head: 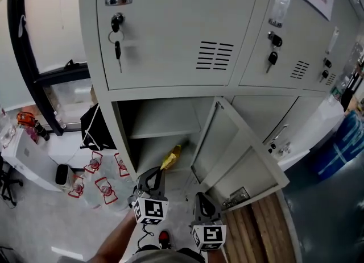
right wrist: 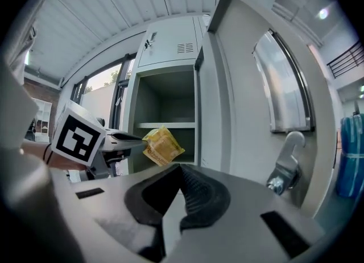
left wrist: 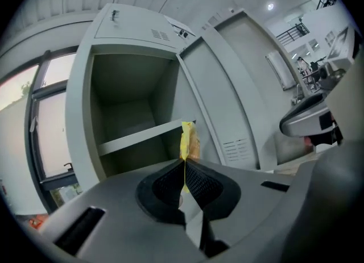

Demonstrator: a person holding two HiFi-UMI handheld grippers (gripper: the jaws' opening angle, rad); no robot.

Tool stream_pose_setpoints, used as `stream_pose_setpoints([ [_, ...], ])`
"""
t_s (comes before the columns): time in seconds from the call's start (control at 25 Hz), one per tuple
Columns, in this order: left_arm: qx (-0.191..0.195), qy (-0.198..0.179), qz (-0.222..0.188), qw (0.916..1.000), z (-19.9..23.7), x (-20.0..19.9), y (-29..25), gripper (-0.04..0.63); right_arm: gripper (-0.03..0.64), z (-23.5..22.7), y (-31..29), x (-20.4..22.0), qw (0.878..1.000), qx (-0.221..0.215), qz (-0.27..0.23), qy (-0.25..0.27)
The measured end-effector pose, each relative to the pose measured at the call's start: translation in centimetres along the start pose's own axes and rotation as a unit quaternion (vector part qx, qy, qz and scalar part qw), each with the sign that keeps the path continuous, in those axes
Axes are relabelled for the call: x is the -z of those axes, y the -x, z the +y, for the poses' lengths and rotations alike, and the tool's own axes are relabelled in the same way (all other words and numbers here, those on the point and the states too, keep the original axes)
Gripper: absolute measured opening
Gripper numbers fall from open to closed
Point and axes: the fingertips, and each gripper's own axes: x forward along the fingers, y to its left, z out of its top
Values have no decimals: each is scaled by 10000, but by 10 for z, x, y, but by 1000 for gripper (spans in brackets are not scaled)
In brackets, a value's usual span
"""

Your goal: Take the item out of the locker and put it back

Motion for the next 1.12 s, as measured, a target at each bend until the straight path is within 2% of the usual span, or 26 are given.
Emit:
stream_pose_setpoints([
  [0.2, 178, -477, 103, 9986, -15, 8, -23, 25, 17, -7, -3, 5, 9999, 124, 106, -12],
  [0.48, 339, -921, 278, 9948, -31, 31, -42, 25, 17, -11, -9, 12, 9996, 170, 228, -3],
  [1.12, 931, -1175, 650, 9866, -67, 73, -71, 26, 17, -9, -18, 26, 9993, 102, 357, -63],
])
